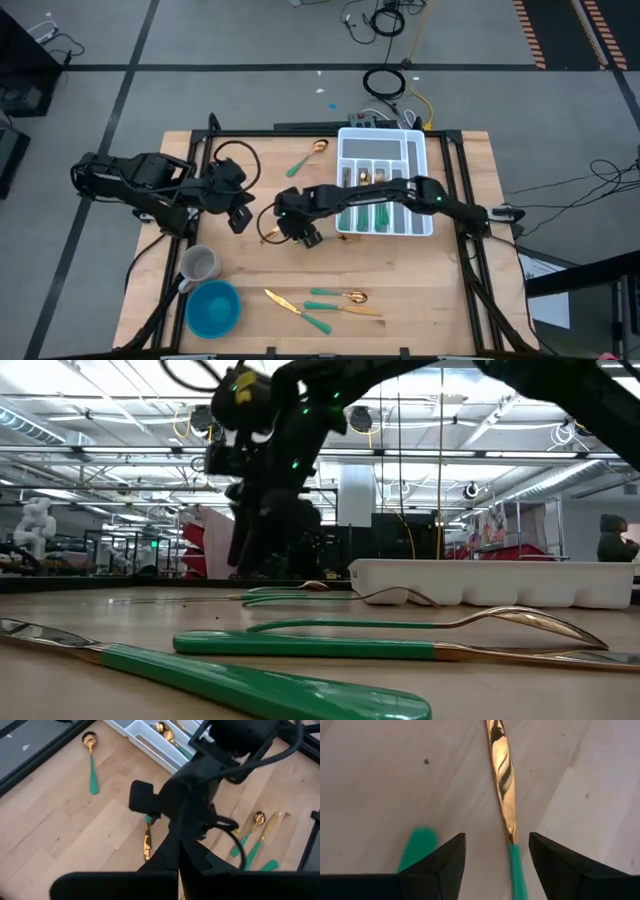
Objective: Sort silverware
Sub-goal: Put the top green table knife into the white cutlery tray
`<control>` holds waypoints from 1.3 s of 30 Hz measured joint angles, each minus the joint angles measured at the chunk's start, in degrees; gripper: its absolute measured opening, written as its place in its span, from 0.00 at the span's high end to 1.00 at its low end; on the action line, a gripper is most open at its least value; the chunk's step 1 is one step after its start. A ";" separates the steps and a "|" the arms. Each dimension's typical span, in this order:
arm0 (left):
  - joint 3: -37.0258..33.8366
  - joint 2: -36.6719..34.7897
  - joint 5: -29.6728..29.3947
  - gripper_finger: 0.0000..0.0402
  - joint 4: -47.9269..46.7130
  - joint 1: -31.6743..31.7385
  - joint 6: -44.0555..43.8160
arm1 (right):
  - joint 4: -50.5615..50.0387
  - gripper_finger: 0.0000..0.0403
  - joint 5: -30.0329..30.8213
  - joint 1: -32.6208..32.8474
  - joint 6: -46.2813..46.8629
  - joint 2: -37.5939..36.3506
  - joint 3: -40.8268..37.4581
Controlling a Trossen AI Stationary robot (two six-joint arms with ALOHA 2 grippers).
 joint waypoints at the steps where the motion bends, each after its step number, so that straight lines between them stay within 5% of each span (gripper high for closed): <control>1: 0.00 0.00 0.00 1.00 -0.35 0.00 -0.01 | 0.00 0.47 0.00 -0.06 -0.26 1.09 1.04; 8: 0.02 -0.72 -1.90 1.00 -7.02 0.00 -2.68 | -0.78 0.47 0.19 -2.03 -1.77 7.08 7.53; 21: 0.04 -14.34 -18.52 1.00 -8.23 0.07 -10.47 | -8.98 0.49 -4.16 -4.98 -2.34 8.00 8.51; 29: 0.07 -17.71 -20.70 1.00 -8.25 0.07 -9.82 | -10.80 0.66 -4.76 -4.96 1.04 9.76 8.58; 35: 0.07 -17.73 -20.66 1.00 -8.74 0.07 -8.05 | -10.49 0.94 -4.91 -4.95 4.12 11.08 8.59; 39: 0.07 -17.73 -20.65 1.00 -8.86 0.07 -7.02 | -10.33 0.98 -4.64 -5.03 5.99 11.08 8.56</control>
